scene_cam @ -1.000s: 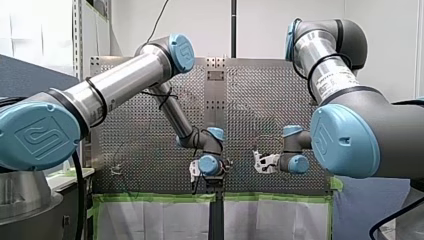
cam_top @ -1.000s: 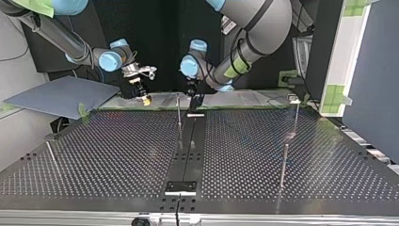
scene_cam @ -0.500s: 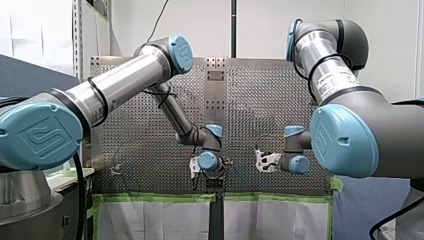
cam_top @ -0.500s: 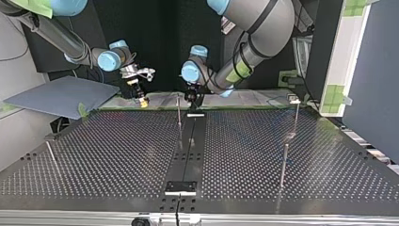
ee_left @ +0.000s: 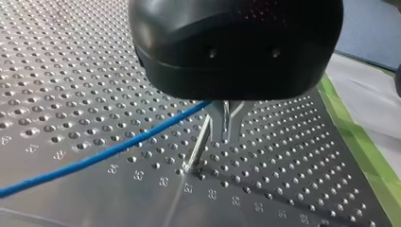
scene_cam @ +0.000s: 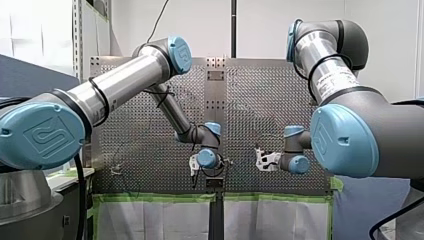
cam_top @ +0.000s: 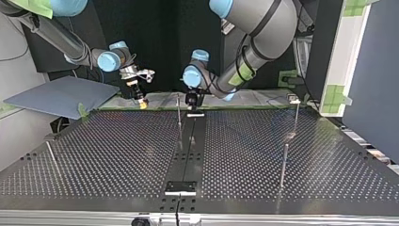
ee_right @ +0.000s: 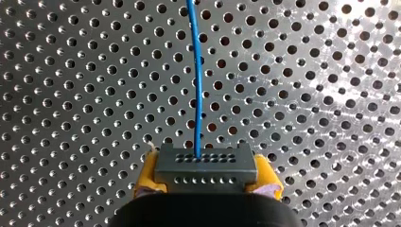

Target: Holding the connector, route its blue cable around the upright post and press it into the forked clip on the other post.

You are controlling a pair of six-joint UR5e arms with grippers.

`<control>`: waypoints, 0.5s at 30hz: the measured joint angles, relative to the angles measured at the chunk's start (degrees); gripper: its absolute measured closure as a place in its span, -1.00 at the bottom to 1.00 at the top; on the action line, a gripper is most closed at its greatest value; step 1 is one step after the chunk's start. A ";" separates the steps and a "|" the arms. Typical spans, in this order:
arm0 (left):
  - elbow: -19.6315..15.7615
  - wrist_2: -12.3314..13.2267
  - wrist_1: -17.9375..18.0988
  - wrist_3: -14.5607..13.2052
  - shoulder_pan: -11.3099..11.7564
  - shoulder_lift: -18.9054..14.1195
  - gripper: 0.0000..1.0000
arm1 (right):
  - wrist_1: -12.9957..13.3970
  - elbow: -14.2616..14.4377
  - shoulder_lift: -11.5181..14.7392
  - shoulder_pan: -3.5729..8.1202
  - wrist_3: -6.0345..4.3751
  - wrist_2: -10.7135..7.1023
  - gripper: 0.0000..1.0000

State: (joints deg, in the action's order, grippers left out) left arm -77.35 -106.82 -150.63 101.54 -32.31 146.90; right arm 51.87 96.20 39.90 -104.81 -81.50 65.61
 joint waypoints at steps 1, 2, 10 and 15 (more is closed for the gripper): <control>0.02 0.17 -0.17 0.09 0.12 0.00 0.85 | 0.00 -0.03 -0.01 0.00 -0.02 0.04 1.00; 0.04 0.29 -0.27 0.16 0.20 0.00 0.85 | 0.01 -0.05 -0.01 0.00 -0.04 0.08 1.00; 0.04 0.87 -0.54 0.48 0.51 0.00 0.79 | 0.07 -0.16 -0.03 0.00 -0.25 0.20 1.00; 0.04 1.40 -0.64 0.52 0.56 0.00 0.41 | 0.13 -0.17 -0.03 0.02 -0.32 0.22 1.00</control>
State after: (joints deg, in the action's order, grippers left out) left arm -77.32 -105.43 -151.27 102.06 -31.74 146.90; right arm 52.00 96.03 39.87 -104.79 -81.83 65.83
